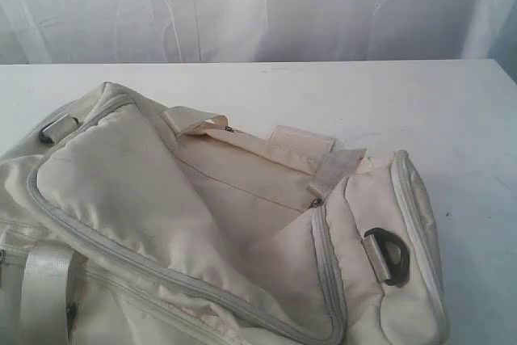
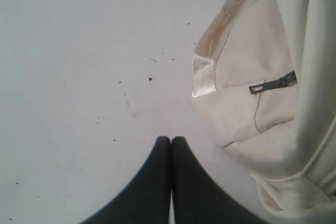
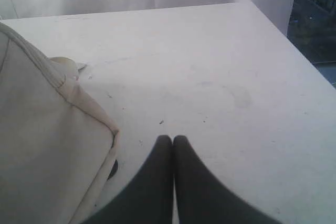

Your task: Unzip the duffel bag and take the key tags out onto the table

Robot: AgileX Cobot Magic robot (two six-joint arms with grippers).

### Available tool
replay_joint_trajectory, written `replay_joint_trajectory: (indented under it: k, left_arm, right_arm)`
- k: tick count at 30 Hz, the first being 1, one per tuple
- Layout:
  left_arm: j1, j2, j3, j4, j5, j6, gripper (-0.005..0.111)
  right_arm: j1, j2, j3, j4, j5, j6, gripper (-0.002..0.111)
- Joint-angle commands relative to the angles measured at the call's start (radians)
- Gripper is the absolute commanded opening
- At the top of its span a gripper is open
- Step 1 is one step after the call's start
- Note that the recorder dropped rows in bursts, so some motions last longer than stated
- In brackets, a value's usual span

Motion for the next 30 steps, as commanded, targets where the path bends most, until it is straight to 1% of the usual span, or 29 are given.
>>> replay_joint_trajectory:
  k: [1, 27, 30]
  left_arm:
    - [-0.007, -0.004, 0.005, -0.003, 0.002, -0.001, 0.000]
    - [-0.007, -0.004, 0.005, -0.003, 0.002, 0.001, 0.000]
    - [-0.007, -0.004, 0.005, 0.026, -0.005, 0.001, 0.000]
  right_arm:
    - [0.002, -0.006, 0.005, -0.003, -0.008, 0.003, 0.000]
    - [0.002, -0.006, 0.005, -0.005, -0.008, 0.003, 0.000]
    - [0.002, -0.006, 0.005, -0.005, -0.008, 0.003, 0.000]
